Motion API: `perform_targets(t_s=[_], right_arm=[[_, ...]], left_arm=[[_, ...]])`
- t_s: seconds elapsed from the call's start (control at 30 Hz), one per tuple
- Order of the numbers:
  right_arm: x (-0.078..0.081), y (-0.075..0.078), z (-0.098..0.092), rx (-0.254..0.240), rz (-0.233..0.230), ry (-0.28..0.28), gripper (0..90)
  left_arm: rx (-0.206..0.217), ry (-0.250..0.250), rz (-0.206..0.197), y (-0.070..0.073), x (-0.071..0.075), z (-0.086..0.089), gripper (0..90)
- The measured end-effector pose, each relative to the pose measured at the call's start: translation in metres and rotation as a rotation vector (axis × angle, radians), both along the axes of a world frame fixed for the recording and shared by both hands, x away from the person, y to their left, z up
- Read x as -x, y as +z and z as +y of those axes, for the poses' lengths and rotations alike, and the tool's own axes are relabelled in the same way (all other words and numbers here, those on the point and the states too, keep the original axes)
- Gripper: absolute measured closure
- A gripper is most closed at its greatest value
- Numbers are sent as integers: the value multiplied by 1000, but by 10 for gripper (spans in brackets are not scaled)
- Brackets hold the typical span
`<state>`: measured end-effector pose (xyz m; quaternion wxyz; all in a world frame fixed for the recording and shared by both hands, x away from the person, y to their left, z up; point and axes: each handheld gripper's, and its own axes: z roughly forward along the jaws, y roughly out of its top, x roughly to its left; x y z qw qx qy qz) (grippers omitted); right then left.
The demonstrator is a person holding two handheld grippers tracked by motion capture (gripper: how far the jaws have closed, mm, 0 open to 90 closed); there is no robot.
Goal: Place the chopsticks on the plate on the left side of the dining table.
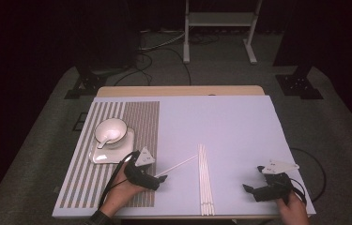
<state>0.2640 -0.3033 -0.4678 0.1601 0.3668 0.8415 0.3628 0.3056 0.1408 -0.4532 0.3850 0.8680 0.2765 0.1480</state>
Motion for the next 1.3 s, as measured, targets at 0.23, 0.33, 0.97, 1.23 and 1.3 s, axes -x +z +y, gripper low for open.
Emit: perform_targets(t_s=[0.23, 0.33, 0.97, 1.23, 1.3], right_arm=[[0, 0, 0, 0, 0, 0, 67], [0, 0, 0, 0, 0, 0, 67], [0, 0, 0, 0, -1, 0, 67], [0, 0, 0, 0, -1, 0, 67], [0, 0, 0, 0, 0, -1, 68]], left_arm=[[18, -14, 10, -1, 1, 3, 219], [18, -33, 16, -1, 1, 3, 264], [24, -77, 60, -3, 1, 5, 663], [24, -77, 57, -3, 3, 3, 747], [25, -73, 53, -4, 4, 2, 755]])
